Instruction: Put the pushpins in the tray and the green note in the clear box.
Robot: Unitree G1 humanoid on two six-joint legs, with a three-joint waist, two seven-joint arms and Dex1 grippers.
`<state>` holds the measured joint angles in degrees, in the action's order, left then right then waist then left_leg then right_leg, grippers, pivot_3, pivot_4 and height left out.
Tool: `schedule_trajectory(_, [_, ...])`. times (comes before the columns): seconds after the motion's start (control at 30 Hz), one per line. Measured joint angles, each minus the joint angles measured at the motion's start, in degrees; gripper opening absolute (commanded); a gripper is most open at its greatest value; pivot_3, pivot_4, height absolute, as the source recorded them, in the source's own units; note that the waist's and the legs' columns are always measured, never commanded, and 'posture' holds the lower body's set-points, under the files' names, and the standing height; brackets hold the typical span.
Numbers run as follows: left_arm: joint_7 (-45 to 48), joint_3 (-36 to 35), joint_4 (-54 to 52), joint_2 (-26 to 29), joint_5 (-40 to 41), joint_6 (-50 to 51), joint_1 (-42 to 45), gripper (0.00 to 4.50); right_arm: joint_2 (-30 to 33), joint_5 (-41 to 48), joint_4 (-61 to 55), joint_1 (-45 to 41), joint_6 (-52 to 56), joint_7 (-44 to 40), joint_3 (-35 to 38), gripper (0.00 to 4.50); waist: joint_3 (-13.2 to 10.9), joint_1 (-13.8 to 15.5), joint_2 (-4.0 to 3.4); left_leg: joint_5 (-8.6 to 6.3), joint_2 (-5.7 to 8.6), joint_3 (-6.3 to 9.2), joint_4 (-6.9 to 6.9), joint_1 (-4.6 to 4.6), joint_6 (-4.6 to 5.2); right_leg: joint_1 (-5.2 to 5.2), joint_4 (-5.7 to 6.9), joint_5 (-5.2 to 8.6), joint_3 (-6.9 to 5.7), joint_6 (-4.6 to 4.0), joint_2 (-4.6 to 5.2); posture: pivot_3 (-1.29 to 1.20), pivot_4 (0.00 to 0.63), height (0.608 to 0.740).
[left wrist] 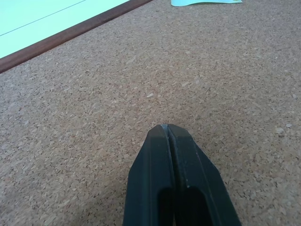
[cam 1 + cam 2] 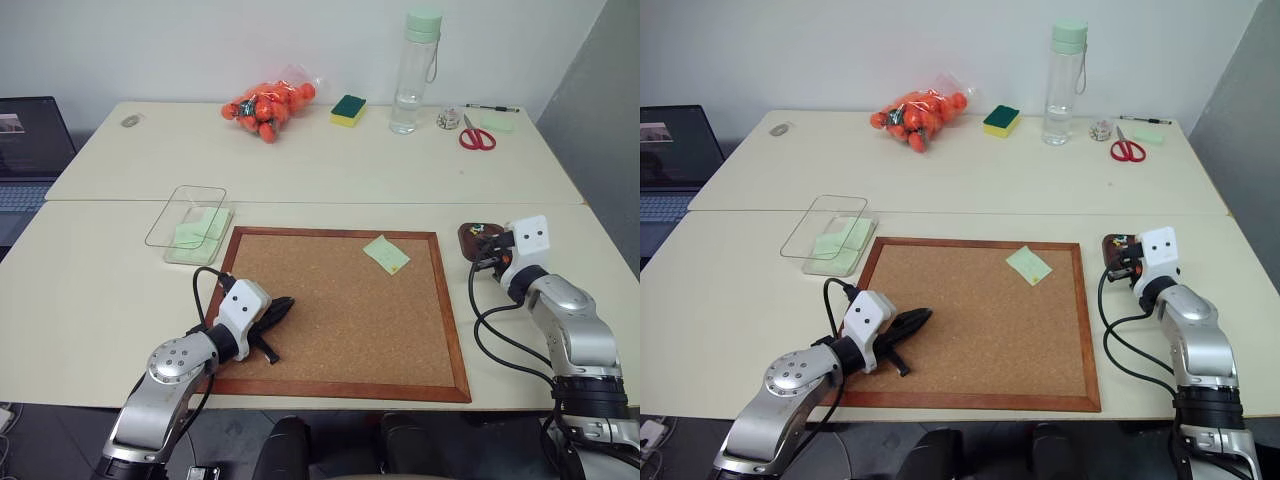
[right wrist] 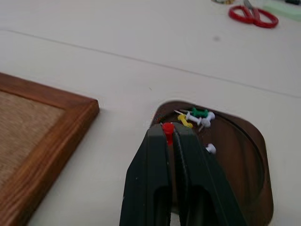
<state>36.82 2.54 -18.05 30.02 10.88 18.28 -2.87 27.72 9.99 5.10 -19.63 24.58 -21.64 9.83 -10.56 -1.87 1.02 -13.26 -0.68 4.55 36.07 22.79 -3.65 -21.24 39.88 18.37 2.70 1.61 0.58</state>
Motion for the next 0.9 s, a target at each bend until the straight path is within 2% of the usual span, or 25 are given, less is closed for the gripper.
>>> schedule_trajectory(0.03, [0.01,0.06,0.04,-0.01,0.0,0.0,0.06,0.0,0.21,-0.21,0.36,-0.44,0.01,0.15,-0.01,0.44,0.0,0.01,0.0,0.0,0.0,0.0,0.0,0.0,0.0,0.01,0.0,0.0,0.0,0.0,0.0,0.0,0.15,0.74])
schedule_trajectory(0.07, [0.04,0.21,0.09,-0.01,-0.01,-0.01,0.2,0.0,0.61,-0.58,1.21,-1.58,0.02,0.39,0.0,0.56,0.0,0.02,0.0,0.0,0.0,0.01,0.01,0.0,0.0,0.02,-0.01,0.0,-0.01,0.0,0.0,0.0,0.15,0.74])
schedule_trajectory(0.17, [0.1,0.43,0.1,-0.01,0.02,-0.08,0.28,0.0,0.72,-1.08,2.77,-3.1,0.04,0.43,-0.07,1.31,0.0,0.17,0.0,0.0,-0.01,0.04,0.0,0.01,0.0,0.03,-0.01,0.0,-0.05,0.0,0.0,0.0,0.15,0.74])
schedule_trajectory(0.6, [0.04,0.43,0.08,-0.01,0.03,-0.16,0.17,0.0,0.96,-2.06,6.39,-3.91,0.08,0.65,-0.21,3.86,0.01,0.07,-0.02,0.0,0.0,0.03,0.0,0.02,0.0,0.03,0.0,-0.01,-0.04,0.01,0.08,0.0,0.15,0.74])
schedule_trajectory(0.67, [0.04,0.45,0.08,-0.01,0.03,-0.17,0.18,0.0,0.76,-1.89,5.97,-3.88,-0.74,0.63,0.22,4.38,0.01,0.07,-0.02,0.0,0.0,0.03,-0.01,0.02,0.0,0.03,0.0,-0.01,-0.04,0.01,0.08,0.0,0.15,0.74])
schedule_trajectory(0.9, [0.07,0.44,0.1,0.01,0.02,-0.15,0.21,0.0,-1.95,5.15,-7.1,1.32,-1.89,-4.89,0.6,4.38,0.01,0.07,-0.02,0.0,-0.03,0.08,-0.01,0.02,0.0,0.05,0.0,0.0,-0.08,0.01,0.08,0.0,0.15,0.74])
